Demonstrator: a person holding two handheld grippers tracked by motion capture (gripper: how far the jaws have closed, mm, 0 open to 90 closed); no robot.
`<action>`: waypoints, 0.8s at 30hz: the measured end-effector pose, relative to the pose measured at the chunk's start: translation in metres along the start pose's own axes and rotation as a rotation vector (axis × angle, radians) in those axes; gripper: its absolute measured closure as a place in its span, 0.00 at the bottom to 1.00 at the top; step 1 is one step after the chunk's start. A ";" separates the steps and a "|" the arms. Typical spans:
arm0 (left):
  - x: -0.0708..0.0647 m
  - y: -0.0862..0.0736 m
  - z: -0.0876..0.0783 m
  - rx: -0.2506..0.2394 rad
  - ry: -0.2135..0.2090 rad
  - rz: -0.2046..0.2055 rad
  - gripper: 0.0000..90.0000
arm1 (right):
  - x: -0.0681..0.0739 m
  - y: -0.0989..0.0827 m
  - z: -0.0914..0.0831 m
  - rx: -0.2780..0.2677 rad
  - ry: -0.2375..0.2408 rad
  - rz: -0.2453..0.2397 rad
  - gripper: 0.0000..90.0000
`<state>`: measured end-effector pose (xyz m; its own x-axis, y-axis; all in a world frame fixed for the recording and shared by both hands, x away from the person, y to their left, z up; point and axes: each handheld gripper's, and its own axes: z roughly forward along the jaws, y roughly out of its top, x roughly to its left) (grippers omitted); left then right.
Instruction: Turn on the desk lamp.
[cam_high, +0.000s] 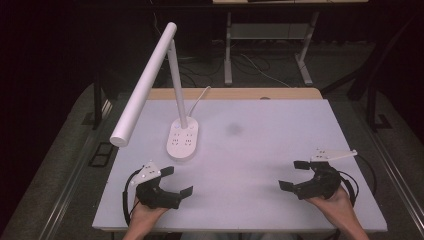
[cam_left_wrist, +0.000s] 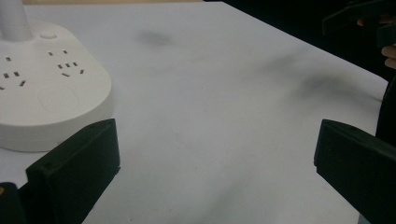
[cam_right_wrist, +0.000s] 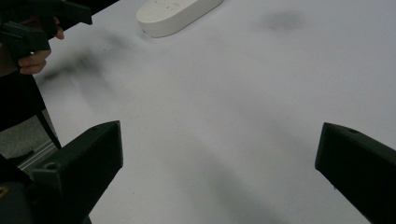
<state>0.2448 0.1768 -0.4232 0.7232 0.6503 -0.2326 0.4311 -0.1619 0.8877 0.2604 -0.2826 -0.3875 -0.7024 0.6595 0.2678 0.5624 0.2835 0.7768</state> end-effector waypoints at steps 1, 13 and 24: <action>0.000 0.000 0.000 0.000 0.000 0.000 0.00 | 0.000 0.002 0.000 0.002 -0.001 -0.006 0.01; 0.000 -0.001 -0.001 -0.001 -0.002 -0.003 0.00 | -0.006 0.019 0.009 0.033 0.012 -0.020 0.01; 0.000 -0.001 0.000 0.004 -0.004 0.001 0.00 | -0.005 0.041 0.017 0.049 0.024 -0.047 0.01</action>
<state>0.2440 0.1770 -0.4238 0.7260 0.6469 -0.2332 0.4321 -0.1653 0.8865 0.2946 -0.2623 -0.3666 -0.7384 0.6278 0.2462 0.5489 0.3475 0.7602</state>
